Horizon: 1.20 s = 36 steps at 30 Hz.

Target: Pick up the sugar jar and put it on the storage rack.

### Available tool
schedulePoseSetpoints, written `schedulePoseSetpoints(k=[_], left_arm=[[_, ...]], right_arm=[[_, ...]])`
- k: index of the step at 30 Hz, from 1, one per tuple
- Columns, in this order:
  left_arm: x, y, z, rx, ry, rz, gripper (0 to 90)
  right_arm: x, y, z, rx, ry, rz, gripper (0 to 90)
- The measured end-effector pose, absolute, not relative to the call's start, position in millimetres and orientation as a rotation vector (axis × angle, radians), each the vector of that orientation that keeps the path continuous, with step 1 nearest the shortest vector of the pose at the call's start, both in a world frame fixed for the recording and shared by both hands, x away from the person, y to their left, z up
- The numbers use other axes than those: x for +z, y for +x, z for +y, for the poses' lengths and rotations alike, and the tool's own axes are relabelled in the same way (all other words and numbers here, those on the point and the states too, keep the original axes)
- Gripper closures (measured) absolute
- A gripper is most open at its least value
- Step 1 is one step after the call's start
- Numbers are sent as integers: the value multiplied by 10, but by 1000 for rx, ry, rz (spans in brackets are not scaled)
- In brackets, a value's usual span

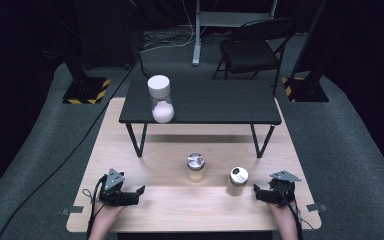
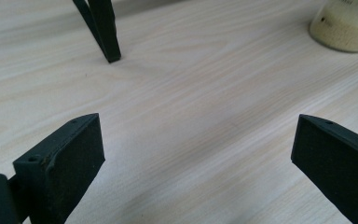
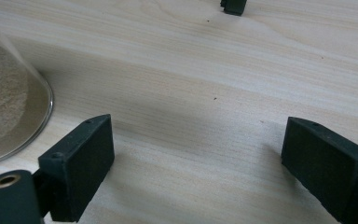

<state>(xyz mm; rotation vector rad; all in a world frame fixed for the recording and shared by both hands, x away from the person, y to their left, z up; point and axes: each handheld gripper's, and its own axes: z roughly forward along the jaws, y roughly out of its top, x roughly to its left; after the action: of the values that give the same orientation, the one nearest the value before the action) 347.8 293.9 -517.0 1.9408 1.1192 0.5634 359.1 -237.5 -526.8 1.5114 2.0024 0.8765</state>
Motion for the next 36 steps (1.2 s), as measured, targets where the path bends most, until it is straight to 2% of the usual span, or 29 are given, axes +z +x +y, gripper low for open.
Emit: schedulePoseSetpoints(k=[12,23,36], left_arm=[[-5263,3526,2949,509,1991,1168,21],[-5284,3557,2927,546,2081,1211,32],[-5292,3597,2951,514,2075,1239,2]], right_arm=[[-5268,3591,-2375,877,1512,2002,85],[-5268,3591,-2375,877,1512,2002,85],[-5268,3588,-2374,877,1512,2003,85]])
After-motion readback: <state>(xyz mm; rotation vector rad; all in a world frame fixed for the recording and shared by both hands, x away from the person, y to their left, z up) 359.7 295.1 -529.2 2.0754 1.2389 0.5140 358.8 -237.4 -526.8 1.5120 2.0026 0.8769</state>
